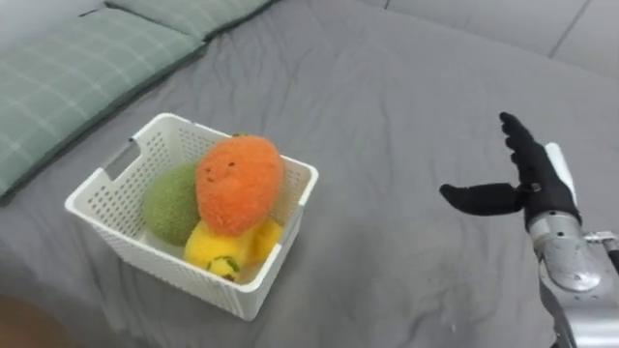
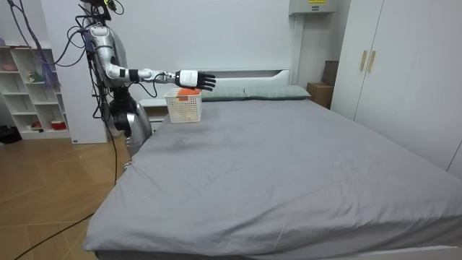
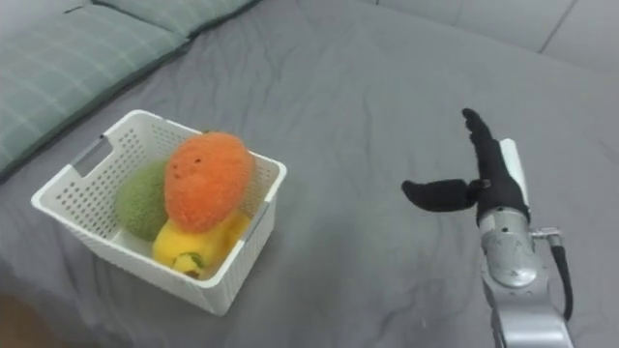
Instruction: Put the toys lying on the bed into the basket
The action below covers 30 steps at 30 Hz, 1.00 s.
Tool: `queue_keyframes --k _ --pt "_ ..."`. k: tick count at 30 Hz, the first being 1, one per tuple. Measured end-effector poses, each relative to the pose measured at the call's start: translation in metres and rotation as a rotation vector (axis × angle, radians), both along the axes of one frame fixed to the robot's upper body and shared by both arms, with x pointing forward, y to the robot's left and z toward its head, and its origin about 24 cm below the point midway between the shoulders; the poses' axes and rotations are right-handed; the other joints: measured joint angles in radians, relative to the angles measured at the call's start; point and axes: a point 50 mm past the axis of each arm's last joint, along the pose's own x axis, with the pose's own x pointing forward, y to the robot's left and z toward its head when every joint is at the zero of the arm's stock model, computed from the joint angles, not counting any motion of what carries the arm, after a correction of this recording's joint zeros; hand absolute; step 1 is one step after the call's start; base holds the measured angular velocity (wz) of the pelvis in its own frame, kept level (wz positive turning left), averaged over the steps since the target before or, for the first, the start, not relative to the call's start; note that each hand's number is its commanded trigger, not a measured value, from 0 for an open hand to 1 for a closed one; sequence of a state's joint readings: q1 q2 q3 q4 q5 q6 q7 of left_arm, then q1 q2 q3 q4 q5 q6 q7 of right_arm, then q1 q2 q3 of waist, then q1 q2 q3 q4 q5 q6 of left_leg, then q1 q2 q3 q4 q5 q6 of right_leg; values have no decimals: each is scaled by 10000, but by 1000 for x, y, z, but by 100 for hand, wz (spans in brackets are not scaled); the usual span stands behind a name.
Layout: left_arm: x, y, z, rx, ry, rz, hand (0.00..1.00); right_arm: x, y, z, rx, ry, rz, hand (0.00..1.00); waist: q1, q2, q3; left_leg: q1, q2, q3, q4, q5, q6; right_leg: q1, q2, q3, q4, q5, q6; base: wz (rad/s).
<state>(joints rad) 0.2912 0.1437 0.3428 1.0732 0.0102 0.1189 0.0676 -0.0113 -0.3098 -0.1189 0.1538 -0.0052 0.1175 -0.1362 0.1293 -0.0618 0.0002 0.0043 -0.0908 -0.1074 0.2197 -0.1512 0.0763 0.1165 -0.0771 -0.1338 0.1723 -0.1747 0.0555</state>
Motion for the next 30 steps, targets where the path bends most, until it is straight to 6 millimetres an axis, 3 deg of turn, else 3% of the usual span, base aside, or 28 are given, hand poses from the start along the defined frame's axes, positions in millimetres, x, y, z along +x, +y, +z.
queue_keyframes --k 4,6,9,11,12,14,16,18,20,23,26,30 --pt "12 2 1 92 -592 217 0 -16 -13 -7 122 -1 -910 0 -655 -1 -8 168 136 302 -78 -134 -33 27 80 241 -11 14 -17 -28" --pt "18 2 2 138 -846 181 0 -26 -22 -14 237 224 -1386 0 -814 -4 -14 183 187 472 -76 -166 -39 -8 109 372 -15 15 -18 -20" --pt "23 4 3 188 -1084 252 0 -45 -37 -40 556 1257 -2220 0 -1031 -15 -30 288 260 681 -87 -240 -47 1 157 502 -12 22 -29 -25" --pt "24 3 3 140 -1102 200 0 -69 -49 -75 745 2960 -3012 0 -1218 -43 -74 448 285 777 -197 -256 -45 57 170 489 -11 24 -33 -15" --pt "24 3 3 115 -1126 222 0 -77 -50 -84 764 3411 -3163 0 -1235 -50 -82 452 287 787 -205 -260 -44 53 172 487 -13 24 -34 -10" --pt "24 0 2 -15 -1217 454 0 -112 -53 -117 1059 5239 -3869 0 -1264 -40 -79 521 312 890 -252 -289 -47 51 182 504 -25 24 -34 -13" --pt "21 -3 0 -145 -1133 475 0 -142 -53 -137 1265 6580 -4349 0 -1260 20 -62 597 347 990 -266 -346 -39 90 196 491 -21 23 -35 -21" --pt "16 -6 -1 -252 -939 475 0 -169 -50 -154 1483 7807 -4781 0 -1242 61 -41 615 401 1120 -244 -431 -39 47 214 492 -21 30 -45 -26" --pt "13 -8 -2 -301 -799 434 0 -209 -41 -170 1809 9391 -5250 0 -1330 116 -40 628 428 1119 -187 -503 -61 99 255 505 -35 30 -47 -7" --pt "3 -11 -4 -498 -382 469 0 -253 -32 -180 2303 11086 -5536 0 -1281 236 -34 795 460 1231 -234 -535 -73 188 279 577 -36 25 -52 -10" --pt "-7 -12 -5 -672 4 574 0 -283 -18 -185 2935 12609 -5275 0 -1259 271 5 893 474 1272 -210 -653 -134 252 287 572 -36 3 -71 -9" --pt "-11 -14 -5 -796 492 336 0 -302 2 -190 3765 14005 -4479 0 -1262 234 15 951 463 1274 -99 -728 -129 286 257 523 -50 -83 -123 -2"
